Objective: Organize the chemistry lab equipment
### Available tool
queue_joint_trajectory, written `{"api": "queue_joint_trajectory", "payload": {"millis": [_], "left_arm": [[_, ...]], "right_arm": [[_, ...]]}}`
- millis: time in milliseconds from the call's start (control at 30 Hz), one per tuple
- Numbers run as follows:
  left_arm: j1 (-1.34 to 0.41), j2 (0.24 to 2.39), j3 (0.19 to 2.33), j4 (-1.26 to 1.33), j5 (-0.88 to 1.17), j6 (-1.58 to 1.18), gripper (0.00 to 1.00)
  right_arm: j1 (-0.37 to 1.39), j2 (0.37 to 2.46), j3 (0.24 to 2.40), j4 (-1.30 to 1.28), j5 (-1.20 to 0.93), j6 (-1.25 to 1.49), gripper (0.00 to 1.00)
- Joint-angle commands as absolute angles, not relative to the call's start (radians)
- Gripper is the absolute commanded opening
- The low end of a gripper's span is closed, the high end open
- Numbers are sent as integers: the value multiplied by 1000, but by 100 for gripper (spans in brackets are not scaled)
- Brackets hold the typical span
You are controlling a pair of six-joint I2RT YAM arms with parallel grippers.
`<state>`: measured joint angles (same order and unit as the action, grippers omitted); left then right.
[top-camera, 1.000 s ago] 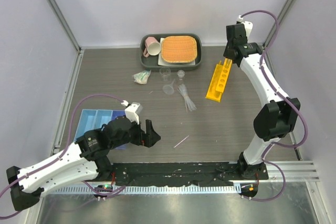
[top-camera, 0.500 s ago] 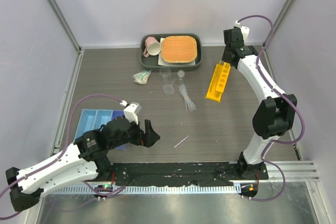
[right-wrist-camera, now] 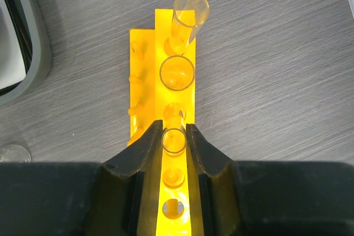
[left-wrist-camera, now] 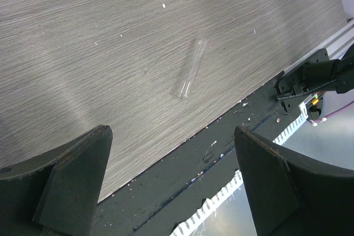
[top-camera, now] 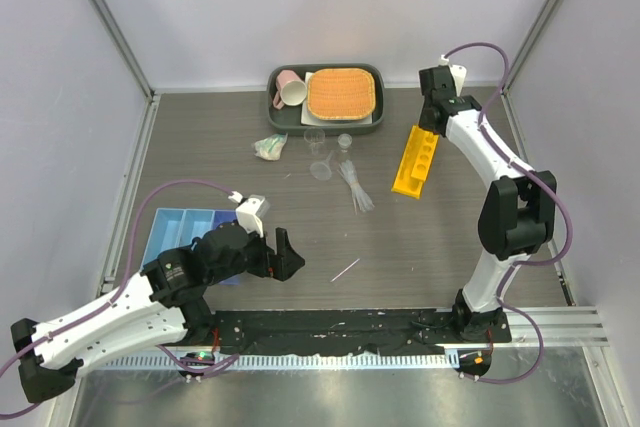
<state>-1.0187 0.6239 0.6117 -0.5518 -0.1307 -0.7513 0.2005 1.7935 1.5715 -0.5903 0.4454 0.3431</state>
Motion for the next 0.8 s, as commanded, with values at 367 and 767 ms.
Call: {"api": "queue_joint_trajectory", "payload": {"millis": [367, 767], "left_arm": [[-1019, 641, 621, -545, -143, -744, 97], [-1019, 647, 630, -552, -146, -742, 97]], "right_arm": [[196, 1796, 1514, -505, 443, 362, 4], [190, 1793, 1476, -476, 430, 373, 4]]}}
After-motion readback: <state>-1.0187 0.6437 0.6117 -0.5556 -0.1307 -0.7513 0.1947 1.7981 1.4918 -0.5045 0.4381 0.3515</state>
